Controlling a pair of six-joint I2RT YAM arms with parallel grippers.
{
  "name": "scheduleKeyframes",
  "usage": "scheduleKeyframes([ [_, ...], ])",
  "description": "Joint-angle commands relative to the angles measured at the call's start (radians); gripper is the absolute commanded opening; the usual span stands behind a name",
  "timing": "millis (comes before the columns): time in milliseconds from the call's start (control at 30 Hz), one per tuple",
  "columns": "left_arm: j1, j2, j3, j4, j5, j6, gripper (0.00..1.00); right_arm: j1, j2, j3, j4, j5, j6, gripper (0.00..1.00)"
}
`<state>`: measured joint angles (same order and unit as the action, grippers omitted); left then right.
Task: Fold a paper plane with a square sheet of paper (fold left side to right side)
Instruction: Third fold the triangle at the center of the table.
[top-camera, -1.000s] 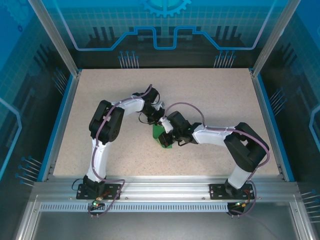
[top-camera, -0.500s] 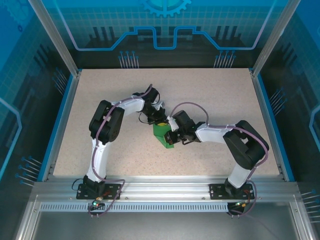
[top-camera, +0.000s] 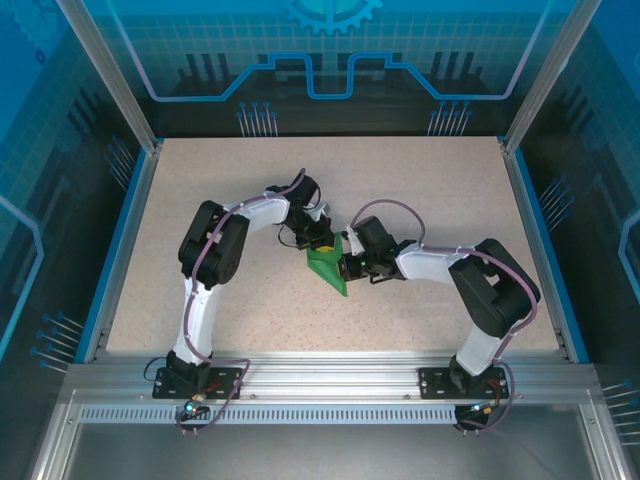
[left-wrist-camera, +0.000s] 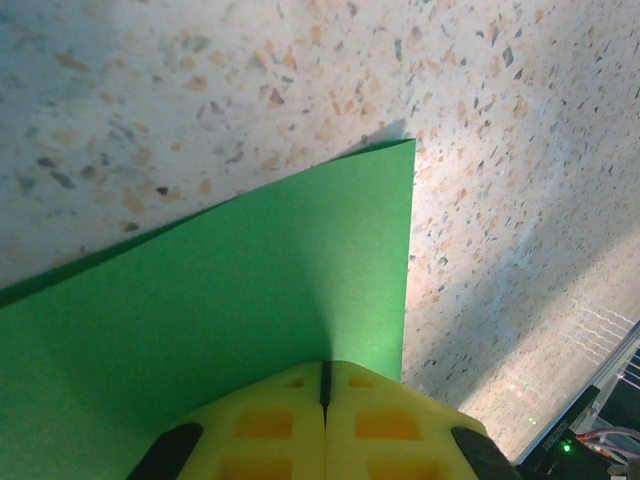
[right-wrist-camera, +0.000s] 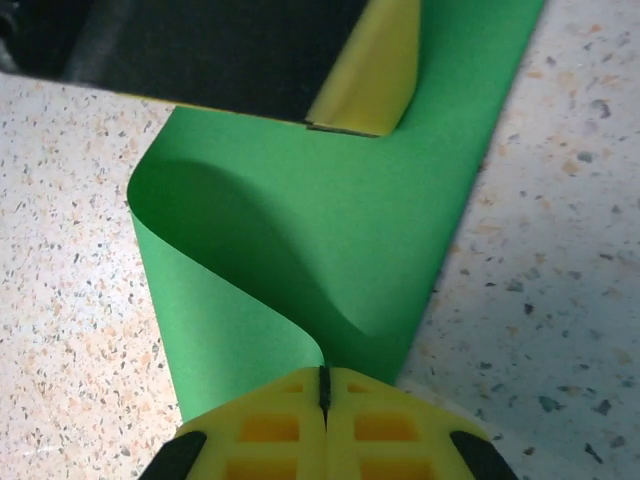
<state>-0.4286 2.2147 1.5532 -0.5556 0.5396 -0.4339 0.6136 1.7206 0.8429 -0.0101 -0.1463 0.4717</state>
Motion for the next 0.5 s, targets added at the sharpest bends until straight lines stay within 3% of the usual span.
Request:
scheduleKeyframes([
  [0,-0.018,0.045,-0.035,-0.037,-0.041,0.023,0.05,-0.016,0.023,0.011,-0.024,0.020,0.010,0.00],
  [467,-0.019,0.045,-0.035,-0.035,-0.038,0.023,0.05,-0.020,0.043,0.031,-0.025,0.031,0.015,0.00],
])
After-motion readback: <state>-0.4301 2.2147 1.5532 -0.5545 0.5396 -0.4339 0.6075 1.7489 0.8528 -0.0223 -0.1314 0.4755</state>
